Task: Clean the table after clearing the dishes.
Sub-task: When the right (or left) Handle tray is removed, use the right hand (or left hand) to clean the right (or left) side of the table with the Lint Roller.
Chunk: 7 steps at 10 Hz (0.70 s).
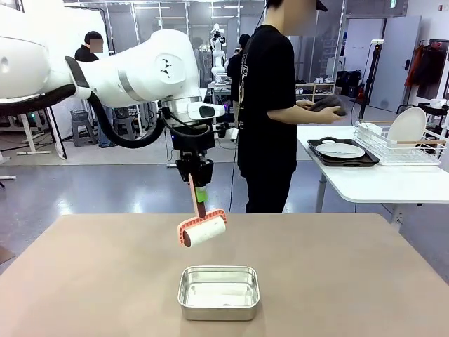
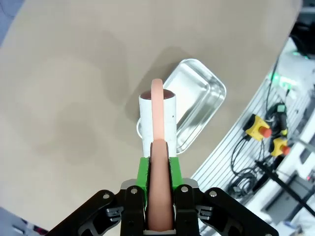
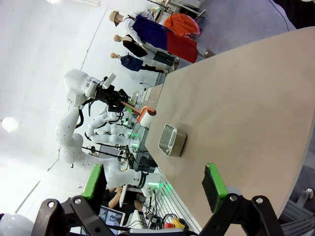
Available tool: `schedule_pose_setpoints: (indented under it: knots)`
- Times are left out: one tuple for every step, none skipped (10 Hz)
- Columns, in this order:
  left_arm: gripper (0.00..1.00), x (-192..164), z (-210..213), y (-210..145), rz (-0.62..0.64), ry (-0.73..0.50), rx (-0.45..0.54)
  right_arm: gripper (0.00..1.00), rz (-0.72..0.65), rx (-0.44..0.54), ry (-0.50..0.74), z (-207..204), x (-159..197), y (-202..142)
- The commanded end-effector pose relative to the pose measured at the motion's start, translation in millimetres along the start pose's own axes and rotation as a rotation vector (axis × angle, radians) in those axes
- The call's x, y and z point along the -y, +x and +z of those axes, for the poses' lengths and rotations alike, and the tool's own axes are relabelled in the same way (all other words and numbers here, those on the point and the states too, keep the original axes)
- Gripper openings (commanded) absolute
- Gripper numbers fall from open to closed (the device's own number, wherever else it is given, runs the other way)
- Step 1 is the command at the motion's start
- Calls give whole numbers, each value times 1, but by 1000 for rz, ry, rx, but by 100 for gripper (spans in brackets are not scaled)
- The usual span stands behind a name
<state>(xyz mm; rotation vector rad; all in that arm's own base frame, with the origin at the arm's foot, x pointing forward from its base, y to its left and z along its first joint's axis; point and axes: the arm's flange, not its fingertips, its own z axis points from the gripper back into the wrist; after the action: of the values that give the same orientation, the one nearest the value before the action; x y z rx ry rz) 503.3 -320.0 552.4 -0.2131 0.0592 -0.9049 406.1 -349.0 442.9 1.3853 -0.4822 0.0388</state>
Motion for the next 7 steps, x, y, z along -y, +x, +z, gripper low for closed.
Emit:
schedule_pose_setpoints:
  knots:
    - [0,6,-2,-29,201,47,-4,100,11,-2,-8,-2,-3,-4]
    - [0,-3,0,-43,338,62,4,100,11,-2,-8,-2,-3,-4]
    - [0,-13,1,-57,465,118,49,100,11,-2,-8,-2,-3,-4]
    - [0,-18,-3,-66,520,130,105,100,11,-2,-8,-2,-3,-4]
    - [0,-25,-9,-73,532,163,132,100,11,-2,-8,-2,-3,-4]
    - [0,-27,-11,-77,452,196,195,100,11,-2,-8,-2,-3,-4]
    - [0,-22,-6,-81,217,263,275,100,11,-2,-8,-2,-3,-4]
